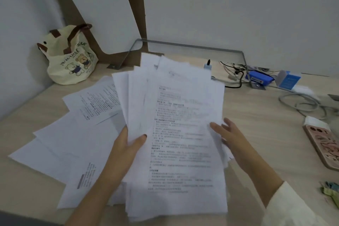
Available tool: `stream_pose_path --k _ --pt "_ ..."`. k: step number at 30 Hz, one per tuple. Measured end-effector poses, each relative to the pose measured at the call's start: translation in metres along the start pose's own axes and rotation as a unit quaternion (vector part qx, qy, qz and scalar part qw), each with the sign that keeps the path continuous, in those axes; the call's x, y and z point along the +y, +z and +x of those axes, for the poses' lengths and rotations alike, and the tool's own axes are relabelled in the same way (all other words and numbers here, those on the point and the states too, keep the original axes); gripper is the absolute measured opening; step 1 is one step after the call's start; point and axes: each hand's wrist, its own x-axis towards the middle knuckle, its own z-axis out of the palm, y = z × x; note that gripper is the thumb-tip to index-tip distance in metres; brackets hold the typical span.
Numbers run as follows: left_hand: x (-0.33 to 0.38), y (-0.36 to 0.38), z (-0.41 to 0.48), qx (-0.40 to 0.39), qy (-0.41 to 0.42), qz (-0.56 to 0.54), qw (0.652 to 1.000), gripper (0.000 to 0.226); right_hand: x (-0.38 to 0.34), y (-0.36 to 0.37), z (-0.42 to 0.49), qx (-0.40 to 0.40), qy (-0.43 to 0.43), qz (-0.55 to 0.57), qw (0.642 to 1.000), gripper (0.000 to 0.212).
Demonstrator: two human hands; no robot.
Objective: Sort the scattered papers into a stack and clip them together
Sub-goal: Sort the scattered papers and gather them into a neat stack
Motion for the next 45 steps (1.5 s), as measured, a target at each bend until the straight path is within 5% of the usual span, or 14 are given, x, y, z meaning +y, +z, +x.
stream_pose_path --k 2,4,13,23,32,38,45 --pt "0.012 0.005 -0.002 -0.008 0.021 -0.035 0.999 0.035 -0.013 -0.006 -0.021 -0.091 -0.014 0.077 0.993 0.043" --pt "0.028 0.009 -0.001 -0.004 0.044 -0.035 0.998 0.036 -0.031 -0.01 -0.034 -0.095 -0.072 0.091 0.989 0.025" --pt "0.085 0.01 0.006 -0.02 0.152 -0.036 0.988 0.035 -0.088 -0.01 -0.064 -0.072 -0.234 0.064 0.967 0.035" --pt "0.072 0.008 0.0 0.008 0.189 -0.037 0.981 0.025 -0.066 -0.003 -0.061 -0.053 -0.223 0.103 0.968 0.023" --pt "0.076 0.021 0.001 -0.01 0.22 -0.035 0.975 0.032 -0.065 -0.009 -0.064 -0.05 -0.227 0.151 0.961 0.034" --pt "0.091 0.02 -0.009 -0.003 0.249 -0.045 0.968 0.033 -0.048 -0.013 -0.069 -0.027 -0.201 0.096 0.975 0.028" --pt "0.145 0.047 -0.005 0.117 0.223 -0.069 0.965 0.035 -0.053 -0.009 -0.068 -0.038 -0.205 0.118 0.971 0.019"
